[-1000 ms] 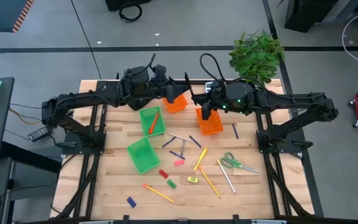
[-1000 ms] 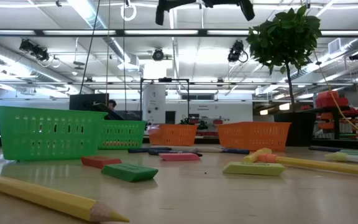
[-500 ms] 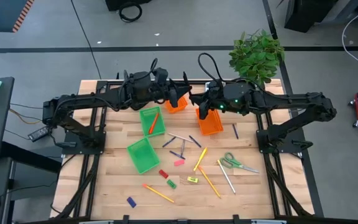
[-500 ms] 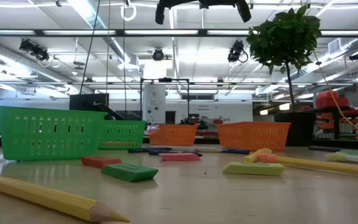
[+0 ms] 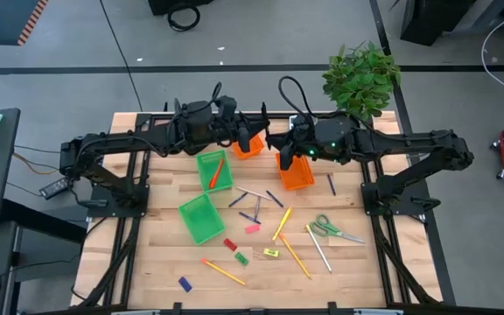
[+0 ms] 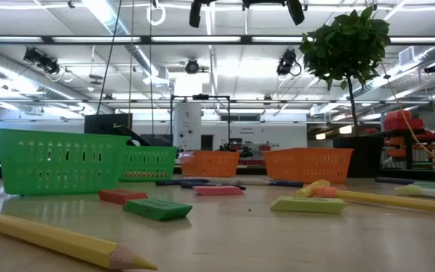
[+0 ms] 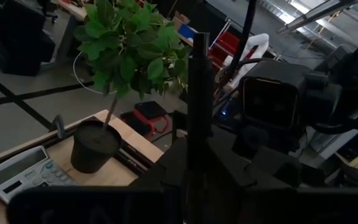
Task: Sort crayons/erasers/pens/pencils in bins
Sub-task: Put the black pen into the top green bin
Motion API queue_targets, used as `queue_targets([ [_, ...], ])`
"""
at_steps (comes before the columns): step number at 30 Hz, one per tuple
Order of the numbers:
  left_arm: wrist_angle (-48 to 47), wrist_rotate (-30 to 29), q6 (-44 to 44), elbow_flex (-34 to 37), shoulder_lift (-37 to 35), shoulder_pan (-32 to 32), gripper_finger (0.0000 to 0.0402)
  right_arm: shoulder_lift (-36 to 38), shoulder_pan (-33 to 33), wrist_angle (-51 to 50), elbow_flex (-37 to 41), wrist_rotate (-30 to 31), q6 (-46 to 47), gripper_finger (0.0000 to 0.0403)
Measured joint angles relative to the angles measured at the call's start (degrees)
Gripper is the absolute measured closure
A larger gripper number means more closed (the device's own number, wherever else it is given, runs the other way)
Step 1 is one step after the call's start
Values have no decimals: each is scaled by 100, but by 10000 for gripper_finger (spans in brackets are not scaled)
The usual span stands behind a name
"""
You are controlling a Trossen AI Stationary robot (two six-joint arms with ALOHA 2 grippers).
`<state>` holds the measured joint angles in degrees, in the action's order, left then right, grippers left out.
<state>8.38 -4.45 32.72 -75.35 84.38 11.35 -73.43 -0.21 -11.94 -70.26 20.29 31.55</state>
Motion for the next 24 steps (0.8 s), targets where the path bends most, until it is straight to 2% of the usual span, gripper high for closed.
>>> queue_targets([
  [5,9,17,-26,0,0,30,363,11,-4,-2,0,-9,-4,345],
  [13,-247,-11,-53,0,0,196,363,15,4,-222,0,-157,-4,258],
  [17,-720,-12,-193,-5,-73,339,363,56,7,-406,0,-264,-1,235],
  [21,-2156,-5,-322,-20,-458,576,363,182,4,-1034,0,-466,289,230],
  [24,-3829,-18,-385,-9,-742,776,363,320,6,-1646,0,-531,596,230],
])
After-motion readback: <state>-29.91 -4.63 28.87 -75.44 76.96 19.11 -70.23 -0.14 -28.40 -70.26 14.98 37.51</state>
